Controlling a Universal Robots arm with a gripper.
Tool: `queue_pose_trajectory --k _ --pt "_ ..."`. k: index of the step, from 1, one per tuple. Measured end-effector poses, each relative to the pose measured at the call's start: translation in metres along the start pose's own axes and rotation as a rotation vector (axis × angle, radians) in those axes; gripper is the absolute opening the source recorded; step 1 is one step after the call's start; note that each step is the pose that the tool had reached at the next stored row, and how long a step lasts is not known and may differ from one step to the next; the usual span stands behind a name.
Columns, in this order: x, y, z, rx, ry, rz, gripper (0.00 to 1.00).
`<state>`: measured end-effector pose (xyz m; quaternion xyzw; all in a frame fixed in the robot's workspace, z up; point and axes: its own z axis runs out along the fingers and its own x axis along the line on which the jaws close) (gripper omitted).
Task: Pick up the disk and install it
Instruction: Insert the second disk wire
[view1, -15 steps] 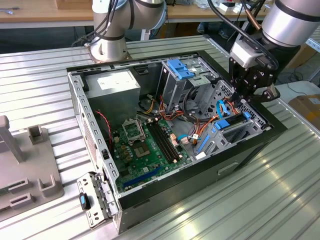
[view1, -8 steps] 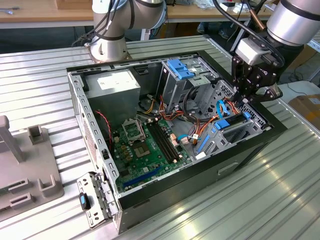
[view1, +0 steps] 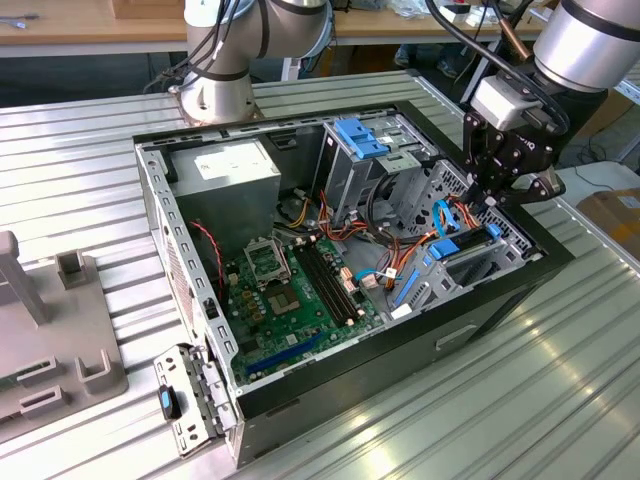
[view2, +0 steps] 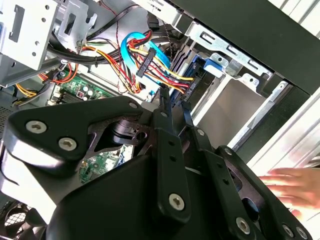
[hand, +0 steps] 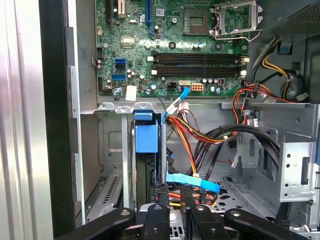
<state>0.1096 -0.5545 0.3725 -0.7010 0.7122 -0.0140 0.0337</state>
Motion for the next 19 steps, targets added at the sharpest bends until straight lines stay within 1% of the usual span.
queue_pose_trajectory --k 5,8,9,12,13,14,19 --pt "0.0001 0.0003 0.0000 0.0001 0.0000 0.000 0.24" --pt "0.0037 0.0005 0.0013 0.0002 0.0000 0.000 0.24" --pt "0.0052 0.0015 0.0046 0.0002 -0.0001 0.000 0.24" --pt "0.0057 0.0092 0.0150 0.0002 0.0002 0.000 0.24" --pt "0.0058 0.0117 0.0198 0.0002 0.0003 0.000 0.24" --pt "0.0057 0.0119 0.0238 0.0002 0.0003 0.000 0.24" --pt "0.0048 0.0125 0.0327 0.0002 0.0006 0.000 0.24"
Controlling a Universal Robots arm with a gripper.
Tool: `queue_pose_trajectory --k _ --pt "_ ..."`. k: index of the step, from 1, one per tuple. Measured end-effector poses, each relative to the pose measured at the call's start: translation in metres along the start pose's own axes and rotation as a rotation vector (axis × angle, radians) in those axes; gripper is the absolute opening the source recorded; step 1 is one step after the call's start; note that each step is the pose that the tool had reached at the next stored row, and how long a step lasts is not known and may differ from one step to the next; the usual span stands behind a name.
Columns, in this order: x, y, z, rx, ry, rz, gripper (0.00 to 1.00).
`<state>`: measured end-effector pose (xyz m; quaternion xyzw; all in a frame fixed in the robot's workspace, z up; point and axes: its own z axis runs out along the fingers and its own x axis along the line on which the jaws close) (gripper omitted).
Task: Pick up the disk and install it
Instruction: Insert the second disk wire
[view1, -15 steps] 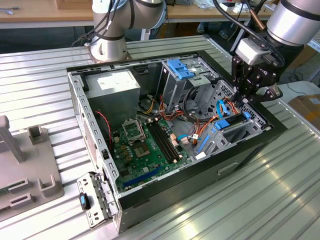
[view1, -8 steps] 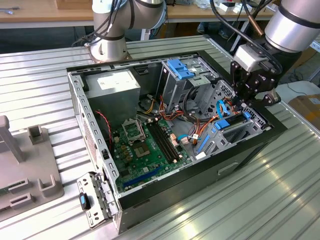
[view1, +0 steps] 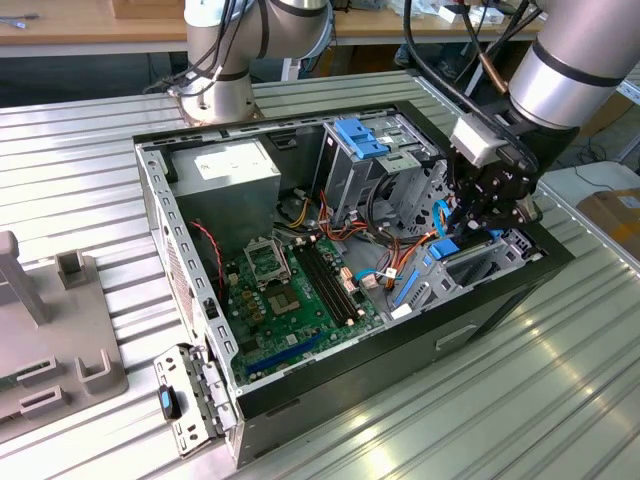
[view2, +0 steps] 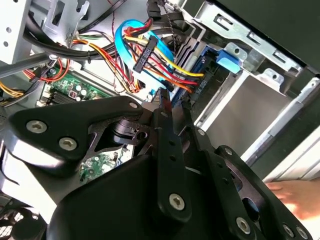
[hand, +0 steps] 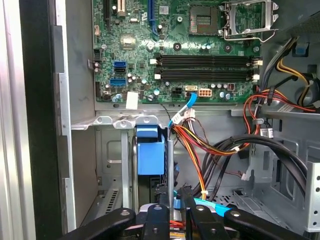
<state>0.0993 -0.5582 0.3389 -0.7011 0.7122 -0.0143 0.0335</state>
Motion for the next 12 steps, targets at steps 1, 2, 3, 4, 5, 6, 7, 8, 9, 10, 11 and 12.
queue_pose_trajectory --k 1,2,3,4,5,6,7,8,9,10,11,12 --pt "-0.0002 0.0000 0.0008 0.0000 0.0001 0.000 0.24" --pt "-0.0005 0.0001 0.0016 0.0000 -0.0001 0.000 0.24" --pt "-0.0010 0.0001 0.0018 0.0000 -0.0004 0.000 0.24" --pt "-0.0025 0.0002 0.0020 0.0000 -0.0009 0.000 0.24" --pt "-0.0042 0.0002 0.0021 0.0000 -0.0010 0.000 0.24" --pt "-0.0048 0.0002 0.0024 0.0000 -0.0012 0.000 0.24" --pt "-0.0049 0.0000 0.0029 0.0000 -0.0014 0.000 0.24" --pt "-0.0049 -0.0003 0.0040 -0.0001 -0.0013 0.000 0.24" --pt "-0.0051 -0.0008 0.0064 -0.0002 -0.0011 0.000 0.24" --pt "-0.0056 -0.0010 0.0081 -0.0003 -0.0012 0.000 0.24" --pt "-0.0061 -0.0010 0.0085 -0.0003 -0.0019 0.000 0.24" --pt "-0.0063 -0.0010 0.0087 -0.0003 -0.0026 0.000 0.24"
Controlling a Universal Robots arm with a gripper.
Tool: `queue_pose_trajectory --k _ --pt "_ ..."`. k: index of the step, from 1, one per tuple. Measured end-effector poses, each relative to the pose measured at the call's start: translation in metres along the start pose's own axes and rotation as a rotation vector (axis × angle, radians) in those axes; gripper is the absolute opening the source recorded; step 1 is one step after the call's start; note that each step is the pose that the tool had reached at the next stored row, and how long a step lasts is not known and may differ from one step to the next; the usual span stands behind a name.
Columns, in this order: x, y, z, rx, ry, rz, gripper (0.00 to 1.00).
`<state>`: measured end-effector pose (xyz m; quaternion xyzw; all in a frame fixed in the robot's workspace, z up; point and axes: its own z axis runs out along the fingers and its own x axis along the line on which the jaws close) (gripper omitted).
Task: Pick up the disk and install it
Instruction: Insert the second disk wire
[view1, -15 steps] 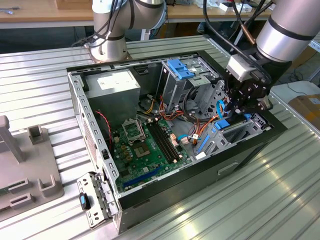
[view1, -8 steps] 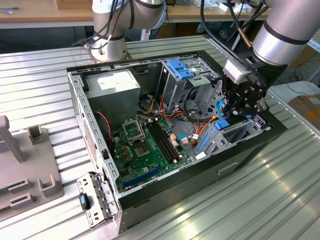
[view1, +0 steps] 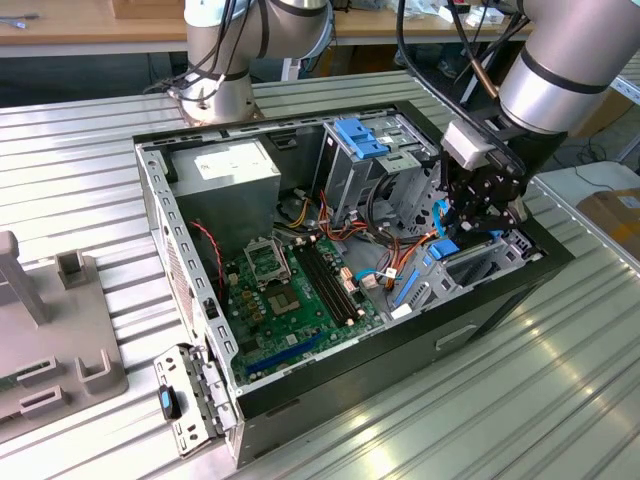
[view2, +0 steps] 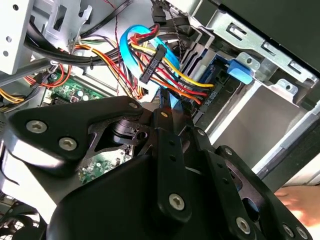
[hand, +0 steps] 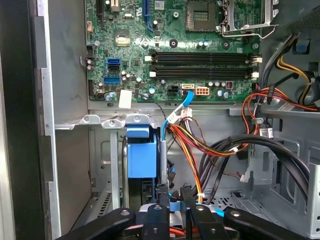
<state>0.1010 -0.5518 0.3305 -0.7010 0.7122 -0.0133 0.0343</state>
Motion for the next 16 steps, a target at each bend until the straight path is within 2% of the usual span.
queue_pose_trajectory --k 5,7,13,15,16 --pt "-0.0001 0.0000 0.0000 0.0000 -0.0011 0.000 0.22" --pt "0.0000 0.0000 0.0000 0.0000 -0.0014 0.000 0.11" --pt "0.0000 0.0000 -0.0001 -0.0001 -0.0029 0.000 0.11" --pt "-0.0001 -0.0002 -0.0026 0.0000 -0.0028 0.000 0.11" --pt "-0.0004 -0.0006 -0.0070 0.0011 -0.0028 0.000 0.11"
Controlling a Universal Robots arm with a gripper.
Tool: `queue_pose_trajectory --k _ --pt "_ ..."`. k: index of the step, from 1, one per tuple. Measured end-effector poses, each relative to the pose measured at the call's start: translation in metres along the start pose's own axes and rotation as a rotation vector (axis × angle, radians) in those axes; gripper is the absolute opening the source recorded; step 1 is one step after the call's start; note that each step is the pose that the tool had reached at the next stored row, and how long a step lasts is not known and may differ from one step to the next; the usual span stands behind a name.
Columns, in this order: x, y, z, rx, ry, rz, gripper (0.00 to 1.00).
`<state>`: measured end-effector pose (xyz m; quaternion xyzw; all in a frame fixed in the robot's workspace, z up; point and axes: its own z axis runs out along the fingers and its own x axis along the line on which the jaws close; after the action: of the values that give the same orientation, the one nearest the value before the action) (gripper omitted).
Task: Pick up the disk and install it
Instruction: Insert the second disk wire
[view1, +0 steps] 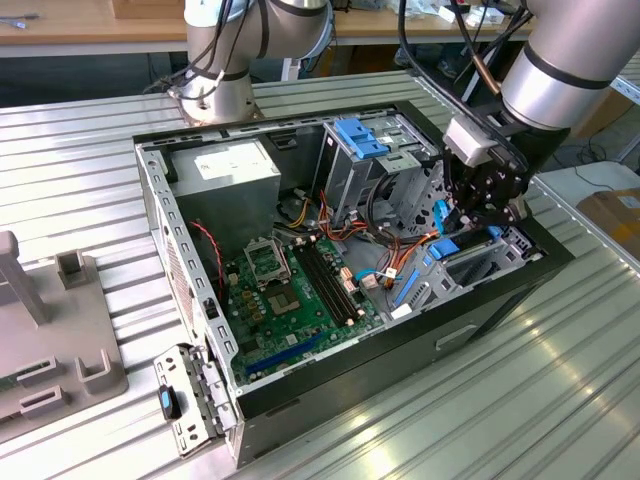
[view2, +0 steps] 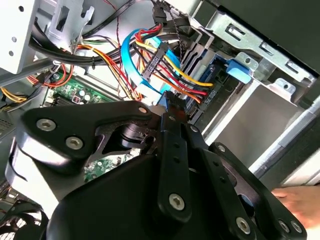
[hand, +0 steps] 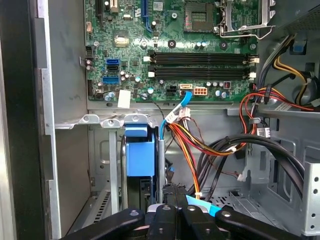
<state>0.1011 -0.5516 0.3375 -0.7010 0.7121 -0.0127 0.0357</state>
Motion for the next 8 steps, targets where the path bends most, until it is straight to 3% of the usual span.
queue_pose_trajectory --k 2,6,8 --pt "-0.0006 -0.0003 -0.0048 0.0020 -0.0002 0.000 0.11" --pt "-0.0022 -0.0014 -0.0223 0.0082 0.0006 0.000 0.11" --pt "-0.0023 -0.0016 -0.0254 0.0094 0.0088 -0.001 0.11"
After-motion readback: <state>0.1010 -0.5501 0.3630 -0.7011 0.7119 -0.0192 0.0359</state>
